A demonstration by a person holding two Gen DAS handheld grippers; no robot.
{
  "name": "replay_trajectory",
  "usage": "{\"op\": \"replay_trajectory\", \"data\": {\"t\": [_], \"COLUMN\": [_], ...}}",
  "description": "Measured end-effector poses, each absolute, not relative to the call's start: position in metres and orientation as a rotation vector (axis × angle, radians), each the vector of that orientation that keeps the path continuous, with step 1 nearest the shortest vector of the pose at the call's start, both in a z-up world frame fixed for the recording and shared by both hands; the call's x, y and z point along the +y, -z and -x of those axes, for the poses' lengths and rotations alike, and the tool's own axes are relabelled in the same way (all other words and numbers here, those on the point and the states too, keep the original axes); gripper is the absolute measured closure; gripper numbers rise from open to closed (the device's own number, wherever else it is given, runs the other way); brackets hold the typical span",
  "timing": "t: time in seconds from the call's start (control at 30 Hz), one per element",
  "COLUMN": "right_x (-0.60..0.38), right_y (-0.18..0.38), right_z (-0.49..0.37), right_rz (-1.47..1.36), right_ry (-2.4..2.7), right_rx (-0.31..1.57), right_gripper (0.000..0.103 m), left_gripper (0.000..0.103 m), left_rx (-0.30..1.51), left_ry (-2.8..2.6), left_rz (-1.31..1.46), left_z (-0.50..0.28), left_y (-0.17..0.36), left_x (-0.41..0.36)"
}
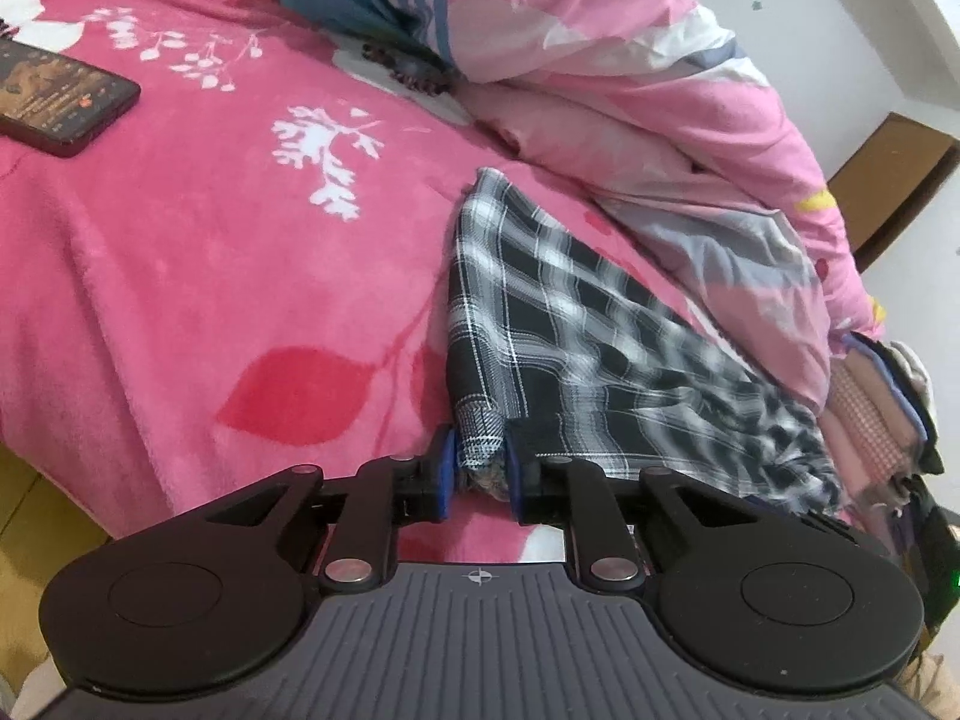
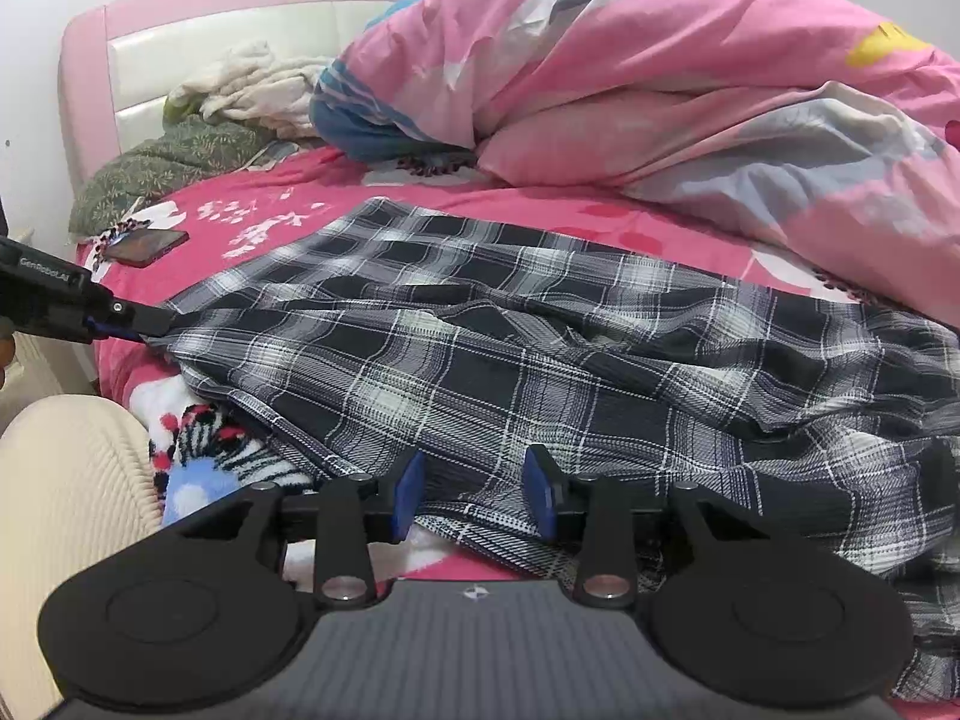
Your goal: Fold clothes
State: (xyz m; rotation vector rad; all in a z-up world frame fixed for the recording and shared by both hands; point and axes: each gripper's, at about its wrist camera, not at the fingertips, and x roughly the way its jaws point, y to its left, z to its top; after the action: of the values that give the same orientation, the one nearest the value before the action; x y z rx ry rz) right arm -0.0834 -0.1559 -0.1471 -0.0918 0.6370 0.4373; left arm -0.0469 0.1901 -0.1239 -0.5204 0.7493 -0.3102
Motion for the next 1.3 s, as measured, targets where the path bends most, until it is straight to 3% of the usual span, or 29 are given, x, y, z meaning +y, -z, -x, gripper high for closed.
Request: {"op": "replay_trajectory", "data": {"t": [0.43,0.77,1.07,1.17,1.3], "right_x": [-0.09,0.018,0.055,0.055,0.055], "right_y": [0.095,0.101,0.114,0.111,0.105], "right_z": [0.071,0.029,0.01,0.017,0.027], "right_rz": [0.166,0.415,0.49,0.505,0.528], "right_ry": [-0.66,-0.948,-1.065,-1.115,-1.171], "right_rx": [0.585,0.642,0.782,0.794,0.812], "right_gripper": [0.06,0.06,0.059,0.061,0.071], "left_gripper": [0.084,0.084,0.084,0.084,0.084], "left_rx": [0.648,0.614,0.616,0.616,0.614], "left_ry": [0.301,0.294,0.353,0.366,0.385], "left_rz": [0.551,0.611,0.672,0.698,0.722], "left_z": [0.063,0.065,0.06,0.059,0.059], "left_y": [0.128,0.142,0.151,0.153,0.155], "left_x": [0.226,0.255,0.262,0.265,0.267]}}
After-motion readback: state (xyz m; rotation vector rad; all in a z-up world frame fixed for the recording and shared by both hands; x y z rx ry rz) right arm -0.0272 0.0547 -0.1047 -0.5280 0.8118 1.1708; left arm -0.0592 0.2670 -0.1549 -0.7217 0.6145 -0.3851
